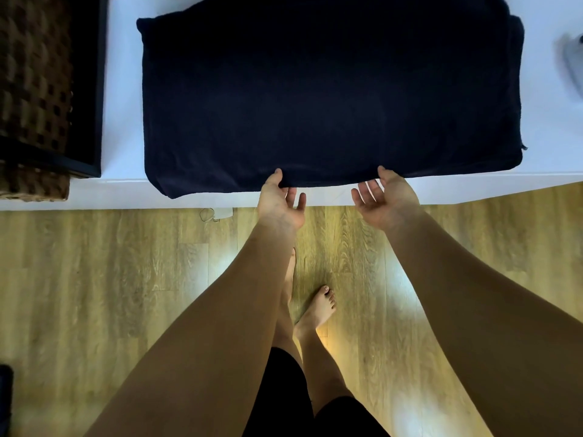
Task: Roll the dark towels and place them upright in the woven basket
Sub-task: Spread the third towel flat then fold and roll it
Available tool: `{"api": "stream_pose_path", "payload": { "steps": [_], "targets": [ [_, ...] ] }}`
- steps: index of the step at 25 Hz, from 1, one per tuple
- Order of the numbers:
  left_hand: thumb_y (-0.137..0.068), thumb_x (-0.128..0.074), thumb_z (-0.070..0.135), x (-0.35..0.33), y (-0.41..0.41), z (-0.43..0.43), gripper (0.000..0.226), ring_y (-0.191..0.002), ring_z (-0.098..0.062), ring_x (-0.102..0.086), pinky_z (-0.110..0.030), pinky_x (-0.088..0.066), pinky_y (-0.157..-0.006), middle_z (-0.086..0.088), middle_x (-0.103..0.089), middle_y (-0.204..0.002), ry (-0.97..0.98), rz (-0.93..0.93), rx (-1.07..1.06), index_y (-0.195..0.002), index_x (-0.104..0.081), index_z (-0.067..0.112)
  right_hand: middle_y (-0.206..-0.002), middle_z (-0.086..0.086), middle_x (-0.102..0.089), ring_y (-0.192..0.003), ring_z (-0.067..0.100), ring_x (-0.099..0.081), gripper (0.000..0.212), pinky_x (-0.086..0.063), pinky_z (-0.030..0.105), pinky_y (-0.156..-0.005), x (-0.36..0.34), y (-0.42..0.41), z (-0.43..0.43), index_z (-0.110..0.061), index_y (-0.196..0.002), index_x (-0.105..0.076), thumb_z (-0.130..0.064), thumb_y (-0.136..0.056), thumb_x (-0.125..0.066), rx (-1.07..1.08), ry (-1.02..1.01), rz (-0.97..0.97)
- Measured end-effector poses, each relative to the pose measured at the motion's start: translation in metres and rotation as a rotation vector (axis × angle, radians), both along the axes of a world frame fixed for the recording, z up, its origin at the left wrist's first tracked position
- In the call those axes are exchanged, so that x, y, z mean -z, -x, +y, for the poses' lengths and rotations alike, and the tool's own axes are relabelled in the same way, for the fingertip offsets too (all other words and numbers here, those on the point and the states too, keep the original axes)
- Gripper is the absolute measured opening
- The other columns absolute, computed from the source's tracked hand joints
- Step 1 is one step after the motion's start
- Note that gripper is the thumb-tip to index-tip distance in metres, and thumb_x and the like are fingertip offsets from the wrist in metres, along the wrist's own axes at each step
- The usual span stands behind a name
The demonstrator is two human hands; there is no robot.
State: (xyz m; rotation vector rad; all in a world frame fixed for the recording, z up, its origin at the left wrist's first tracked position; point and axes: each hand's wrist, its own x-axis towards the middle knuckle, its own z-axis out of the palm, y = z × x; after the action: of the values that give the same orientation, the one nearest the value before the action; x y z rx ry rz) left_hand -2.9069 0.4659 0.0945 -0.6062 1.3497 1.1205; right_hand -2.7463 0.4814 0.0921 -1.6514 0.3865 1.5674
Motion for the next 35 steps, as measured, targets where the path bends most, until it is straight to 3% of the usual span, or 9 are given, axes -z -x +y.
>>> {"api": "stream_pose_path", "payload": {
  "steps": [3, 9, 14, 18, 21, 23, 28, 31, 35],
  "targets": [
    [-0.087, -0.071, 0.013, -0.006, 0.002, -0.003, 0.034, -0.100, -0.021, -0.069, -0.036, -0.060, -0.082, -0.007, -0.068, -0.109, -0.102, -0.079, -0.131, -0.120, -0.064, 0.006, -0.107, 0.006, -0.071, -0.094, 0.023, -0.071, 0.036, -0.058, 0.041, -0.078, -0.001, 0.013, -0.006, -0.014, -0.115, -0.060, -0.026, -0.085, -0.075, -0.027, -0.049, 0.095],
    [-0.088, -0.071, 0.020, 0.000, 0.053, 0.007, 0.029, -0.081, -0.016, -0.067, -0.028, -0.060, -0.076, -0.004, -0.070, -0.108, -0.144, 0.084, -0.141, -0.115, -0.066, 0.011, -0.100, 0.008, -0.072, -0.089, 0.023, -0.073, 0.026, -0.059, 0.042, -0.084, -0.013, 0.017, 0.006, -0.008, -0.111, -0.061, -0.017, -0.089, -0.070, 0.105, -0.146, 0.169],
    [-0.090, -0.070, 0.019, 0.008, 0.120, 0.007, 0.029, -0.097, -0.019, -0.070, -0.034, -0.061, -0.064, -0.001, -0.072, -0.113, -0.077, 0.126, -0.185, -0.118, -0.065, 0.012, -0.093, 0.005, -0.070, -0.075, 0.020, -0.070, 0.018, -0.059, 0.033, -0.065, -0.021, -0.036, 0.027, -0.008, -0.107, -0.064, -0.013, -0.090, -0.066, 0.096, -0.102, -0.032],
    [-0.085, -0.075, 0.023, -0.005, 0.152, 0.000, 0.021, -0.082, -0.014, -0.070, -0.026, -0.060, -0.069, -0.001, -0.073, -0.083, -0.170, 0.226, -0.189, -0.099, -0.067, 0.009, -0.066, 0.003, -0.066, -0.042, 0.017, -0.058, 0.002, -0.055, 0.027, -0.053, -0.036, -0.072, 0.038, -0.008, -0.089, -0.062, -0.009, -0.088, -0.063, 0.190, -0.236, -0.045],
    [-0.091, -0.069, 0.027, 0.001, 0.176, -0.011, 0.018, -0.087, -0.014, -0.069, -0.025, -0.059, -0.065, 0.000, -0.072, -0.095, -0.056, 0.354, 0.104, -0.104, -0.062, 0.016, -0.068, 0.006, -0.074, -0.056, 0.021, -0.071, 0.019, -0.059, 0.033, -0.056, -0.026, -0.105, 0.035, -0.007, -0.104, -0.066, -0.023, -0.093, -0.065, 0.179, -0.109, -0.110],
    [-0.093, -0.066, 0.023, 0.000, 0.191, -0.016, 0.014, -0.090, -0.017, -0.070, -0.027, -0.060, -0.070, -0.003, -0.072, -0.101, -0.011, 0.372, 0.240, -0.104, -0.061, 0.015, -0.056, 0.004, -0.068, -0.050, 0.018, -0.068, 0.014, -0.058, 0.033, -0.055, -0.025, -0.117, 0.030, -0.006, -0.101, -0.064, -0.017, -0.096, -0.061, 0.142, -0.065, -0.165],
    [-0.092, -0.067, 0.027, -0.013, 0.203, -0.014, 0.023, -0.086, -0.011, -0.069, -0.021, -0.057, -0.072, 0.001, -0.071, -0.104, -0.121, 0.427, 0.121, -0.112, -0.063, 0.018, -0.055, 0.001, -0.060, -0.050, 0.017, -0.063, 0.020, -0.060, 0.033, -0.068, -0.041, -0.133, 0.033, -0.009, -0.073, -0.060, -0.014, -0.092, -0.058, 0.260, -0.292, -0.109],
    [-0.091, -0.068, 0.028, -0.002, 0.199, -0.029, 0.016, -0.082, -0.011, -0.067, -0.020, -0.058, -0.065, 0.001, -0.070, -0.096, 0.019, 0.393, 0.187, -0.100, -0.063, 0.017, -0.072, 0.004, -0.073, -0.063, 0.021, -0.072, 0.018, -0.060, 0.037, -0.078, -0.032, -0.127, 0.029, -0.008, -0.098, -0.066, -0.025, -0.092, -0.066, 0.124, -0.184, -0.111],
    [-0.089, -0.070, 0.028, -0.008, 0.202, -0.042, 0.018, -0.101, -0.009, -0.069, -0.029, -0.056, -0.087, 0.008, -0.070, -0.110, -0.027, 0.553, 0.195, -0.106, -0.067, 0.023, -0.080, -0.001, -0.068, -0.073, 0.017, -0.071, 0.016, -0.058, 0.033, -0.063, -0.015, -0.101, 0.018, -0.015, -0.087, -0.058, -0.029, -0.094, -0.061, 0.018, -0.030, -0.119]
  ]
}}
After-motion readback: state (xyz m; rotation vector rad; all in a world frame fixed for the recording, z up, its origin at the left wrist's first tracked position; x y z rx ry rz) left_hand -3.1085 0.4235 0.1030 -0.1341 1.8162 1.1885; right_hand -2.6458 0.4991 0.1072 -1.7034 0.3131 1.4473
